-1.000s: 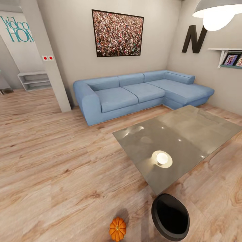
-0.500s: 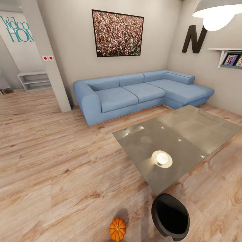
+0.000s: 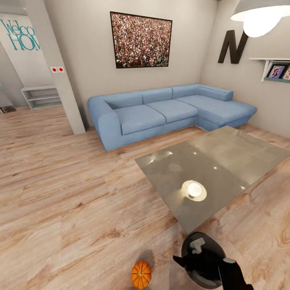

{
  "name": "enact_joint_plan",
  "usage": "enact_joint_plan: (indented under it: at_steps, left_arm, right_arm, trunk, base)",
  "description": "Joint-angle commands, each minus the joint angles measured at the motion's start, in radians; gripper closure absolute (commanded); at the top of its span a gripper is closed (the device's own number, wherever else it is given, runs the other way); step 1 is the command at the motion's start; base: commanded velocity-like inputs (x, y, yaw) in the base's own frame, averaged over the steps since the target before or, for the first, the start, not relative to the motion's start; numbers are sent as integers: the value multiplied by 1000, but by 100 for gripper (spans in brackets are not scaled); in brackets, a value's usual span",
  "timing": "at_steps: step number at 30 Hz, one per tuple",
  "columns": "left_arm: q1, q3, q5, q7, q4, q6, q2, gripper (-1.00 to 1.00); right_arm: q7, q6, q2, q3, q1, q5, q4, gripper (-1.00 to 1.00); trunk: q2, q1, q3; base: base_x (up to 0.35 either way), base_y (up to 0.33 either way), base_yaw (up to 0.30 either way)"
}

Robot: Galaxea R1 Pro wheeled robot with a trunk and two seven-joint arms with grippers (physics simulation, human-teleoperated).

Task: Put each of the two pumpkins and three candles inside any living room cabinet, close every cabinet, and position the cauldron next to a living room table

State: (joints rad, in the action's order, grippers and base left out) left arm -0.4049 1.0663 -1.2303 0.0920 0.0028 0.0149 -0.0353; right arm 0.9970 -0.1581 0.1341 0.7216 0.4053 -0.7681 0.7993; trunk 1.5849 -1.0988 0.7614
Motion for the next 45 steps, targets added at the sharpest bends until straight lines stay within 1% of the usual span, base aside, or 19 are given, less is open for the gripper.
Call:
enact_joint_plan:
  at_steps: [1,5,6,9,11,14,15,17,19,23,28,30,33,38,40,41,43,44,45]
  left_arm:
    - [0,0,0,0,0,0,0,-100]
    - [0,0,0,0,0,0,0,-100]
    - [0,0,-2,0,0,-1,0,-100]
    - [0,0,-8,0,1,-1,-1,-100]
    - [0,0,-10,0,2,-1,-1,-100]
    - [0,0,-11,0,1,-1,-1,-100]
    - [0,0,-12,0,1,-1,0,-100]
    - [0,0,-12,0,0,-1,0,-100]
    - [0,0,-11,0,-1,-1,1,-100]
    - [0,-3,-11,0,-6,-2,5,-100]
    - [-20,-4,-5,1,-45,3,10,-100]
    - [-53,-3,-1,2,-70,7,9,-100]
    - [-118,-3,1,0,-92,9,6,-100]
    - [-223,-5,-9,-28,-133,30,22,-100]
    - [-263,-10,-13,-74,-157,63,18,-100]
    - [-347,-79,-56,-224,-170,105,-8,-100]
    - [-400,-148,-90,-345,-171,139,-39,-100]
    - [-432,-213,-108,-495,-168,271,-64,-100]
    - [-438,-225,-108,-538,-167,340,-71,-100]
  right_arm:
    - [53,-71,2,-23,0,26,63,-100]
    - [218,-294,3,-176,0,75,247,-100]
    - [246,-343,3,-202,0,86,282,-100]
    - [296,-464,2,-238,0,137,354,-100]
    - [323,-545,1,-261,0,205,404,-100]
    - [340,-650,-4,-318,0,310,476,-100]
    - [342,-667,-5,-328,0,325,487,-100]
    - [345,-725,-7,-360,0,386,523,-100]
    - [345,-748,-9,-371,0,427,551,-100]
    - [347,-775,-66,-370,1,531,598,-100]
    - [342,-782,-160,-358,4,766,606,-100]
    - [339,-783,-186,-360,6,826,606,-100]
    - [336,-784,-198,-366,7,858,601,-100]
    - [307,-784,-202,-368,7,866,599,-100]
    - [288,-783,-202,-369,7,868,598,-100]
    - [270,-782,-201,-369,7,870,596,-100]
    - [266,-782,-200,-370,7,871,595,-100]
    - [265,-782,-201,-370,7,872,596,-100]
    - [265,-783,-201,-370,7,872,596,-100]
  trunk:
    - [0,0,0]
    - [0,0,0]
    - [0,0,0]
    - [0,0,0]
    - [0,0,0]
    - [0,0,0]
    - [0,0,0]
    - [0,0,0]
    - [0,0,0]
    - [0,0,0]
    - [0,0,0]
    - [0,0,0]
    - [0,0,0]
    - [0,0,0]
    - [0,0,0]
    - [0,0,0]
    - [0,0,0]
    - [0,0,0]
    - [0,0,0]
  base:
    - [0,0,0]
    - [0,0,0]
    - [0,0,0]
    - [0,0,0]
    - [0,0,0]
    - [0,0,0]
    - [0,0,0]
    - [0,0,0]
    - [0,0,0]
    - [0,0,0]
    - [0,0,0]
    - [0,0,0]
    - [0,0,0]
    - [0,0,0]
    - [0,0,0]
    - [0,0,0]
    - [0,0,0]
    - [0,0,0]
    - [0,0,0]
